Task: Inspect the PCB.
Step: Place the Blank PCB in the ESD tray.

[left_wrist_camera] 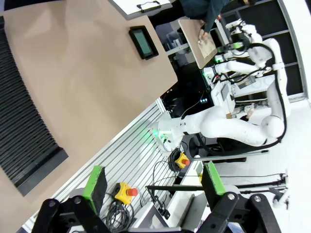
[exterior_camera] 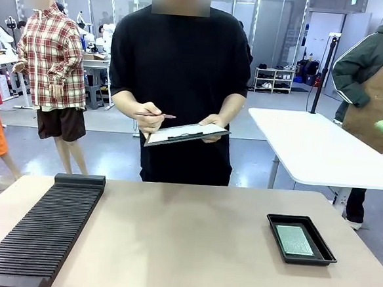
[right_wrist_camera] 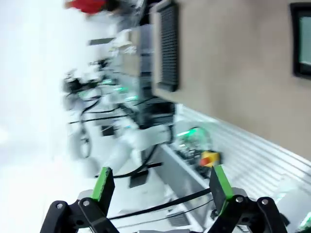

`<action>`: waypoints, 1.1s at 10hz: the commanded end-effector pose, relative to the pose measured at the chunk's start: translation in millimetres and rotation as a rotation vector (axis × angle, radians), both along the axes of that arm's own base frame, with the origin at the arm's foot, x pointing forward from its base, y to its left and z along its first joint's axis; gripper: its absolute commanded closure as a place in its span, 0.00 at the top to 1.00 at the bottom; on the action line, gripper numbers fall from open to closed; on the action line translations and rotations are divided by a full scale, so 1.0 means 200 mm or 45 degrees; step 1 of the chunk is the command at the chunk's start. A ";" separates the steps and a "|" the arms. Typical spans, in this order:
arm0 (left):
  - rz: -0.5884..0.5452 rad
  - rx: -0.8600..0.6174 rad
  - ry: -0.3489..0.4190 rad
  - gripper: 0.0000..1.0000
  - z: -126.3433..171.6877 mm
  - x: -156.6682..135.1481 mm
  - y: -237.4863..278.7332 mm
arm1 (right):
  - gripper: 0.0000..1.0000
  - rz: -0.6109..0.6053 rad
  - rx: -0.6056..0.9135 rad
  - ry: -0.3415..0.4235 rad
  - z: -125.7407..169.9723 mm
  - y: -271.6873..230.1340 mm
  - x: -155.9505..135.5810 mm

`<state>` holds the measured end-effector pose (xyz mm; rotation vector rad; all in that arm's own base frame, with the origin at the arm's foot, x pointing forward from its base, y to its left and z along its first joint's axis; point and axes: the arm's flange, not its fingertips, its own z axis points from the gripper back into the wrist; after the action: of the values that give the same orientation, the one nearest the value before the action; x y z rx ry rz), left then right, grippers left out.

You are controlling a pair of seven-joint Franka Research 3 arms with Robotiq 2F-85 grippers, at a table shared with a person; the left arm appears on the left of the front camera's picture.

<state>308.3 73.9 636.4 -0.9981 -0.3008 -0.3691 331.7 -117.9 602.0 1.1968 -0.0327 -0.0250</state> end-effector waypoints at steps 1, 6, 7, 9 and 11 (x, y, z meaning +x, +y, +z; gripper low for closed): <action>-0.003 0.012 0.006 1.00 0.02 0.01 0.00 | 1.00 0.069 0.264 0.046 -0.06 -0.10 0.01; -0.003 0.012 0.006 1.00 0.02 0.01 0.00 | 1.00 0.008 0.229 0.043 -0.07 -0.09 -0.06; -0.003 0.012 0.006 1.00 0.02 0.01 0.00 | 1.00 0.035 0.286 0.050 -0.06 -0.16 -0.08; -0.003 0.012 0.006 1.00 0.02 0.01 0.00 | 1.00 0.035 0.286 0.050 -0.06 -0.16 -0.08; -0.003 0.012 0.006 1.00 0.02 0.01 0.00 | 1.00 0.035 0.286 0.050 -0.06 -0.16 -0.08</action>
<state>308.3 73.9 636.4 -0.9981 -0.3008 -0.3692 316.0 -148.4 590.1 1.4065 0.0278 -0.0433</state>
